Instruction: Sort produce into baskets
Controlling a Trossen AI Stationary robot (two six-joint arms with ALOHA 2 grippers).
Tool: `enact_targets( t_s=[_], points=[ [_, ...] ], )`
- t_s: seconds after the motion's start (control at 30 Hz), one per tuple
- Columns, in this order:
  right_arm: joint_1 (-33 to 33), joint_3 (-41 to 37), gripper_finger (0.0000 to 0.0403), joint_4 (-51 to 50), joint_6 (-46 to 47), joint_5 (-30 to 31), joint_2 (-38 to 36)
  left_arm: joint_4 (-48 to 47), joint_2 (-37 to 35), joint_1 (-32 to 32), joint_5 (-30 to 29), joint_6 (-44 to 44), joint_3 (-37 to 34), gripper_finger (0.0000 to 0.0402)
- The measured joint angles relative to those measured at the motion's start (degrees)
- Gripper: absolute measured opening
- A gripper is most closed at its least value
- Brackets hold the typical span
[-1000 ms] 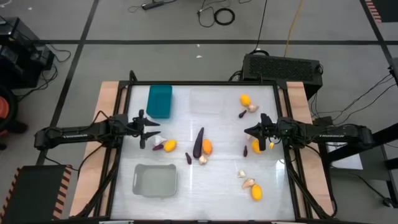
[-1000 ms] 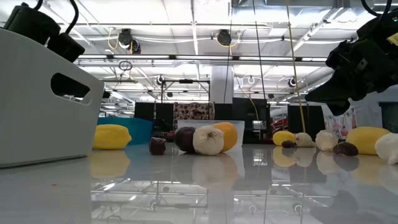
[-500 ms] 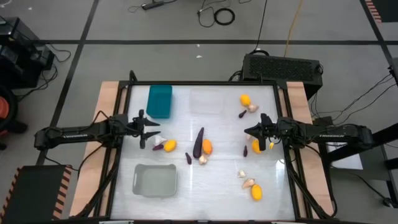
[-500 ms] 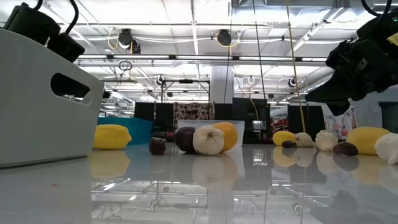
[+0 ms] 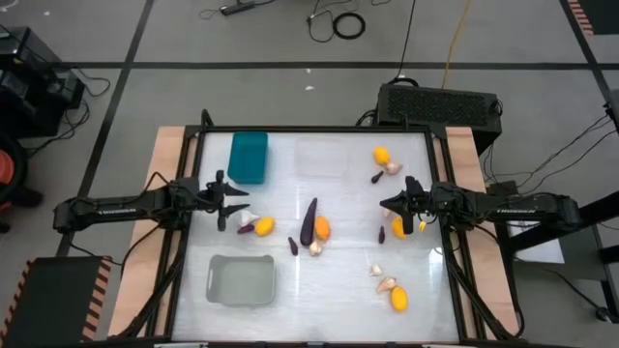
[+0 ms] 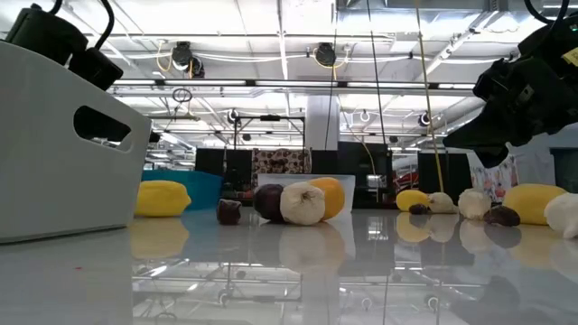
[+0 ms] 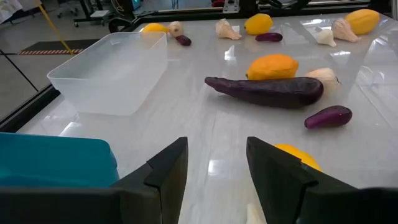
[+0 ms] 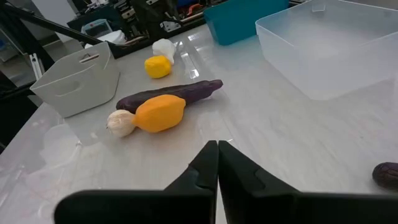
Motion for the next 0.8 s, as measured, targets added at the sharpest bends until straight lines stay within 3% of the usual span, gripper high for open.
enact_targets(
  t_s=[0.4, 0.53, 0.63, 0.8],
  points=[
    [-0.01, 0.00, 0.0004, 0.02, 0.03, 0.01, -0.01, -0.02, 0.01, 0.00, -0.18, 0.35, 0.00, 0.0173],
    [0.00, 0.00, 0.0004, 0.19, 4.94, 0.02, -0.02, 0.24, 0.00, 0.00, -5.29, 3.85, 0.01, 0.0173],
    [-0.01, 0.00, 0.0004, 2.03, 7.03, 0.02, 0.00, 0.26, 0.02, 0.00, -5.57, 4.18, 0.02, 0.0173],
    [0.00, 0.02, 0.0004, 7.17, 7.98, 0.08, 0.00, 0.54, 0.02, 0.00, -6.43, 14.42, 0.02, 0.0173]
  ],
)
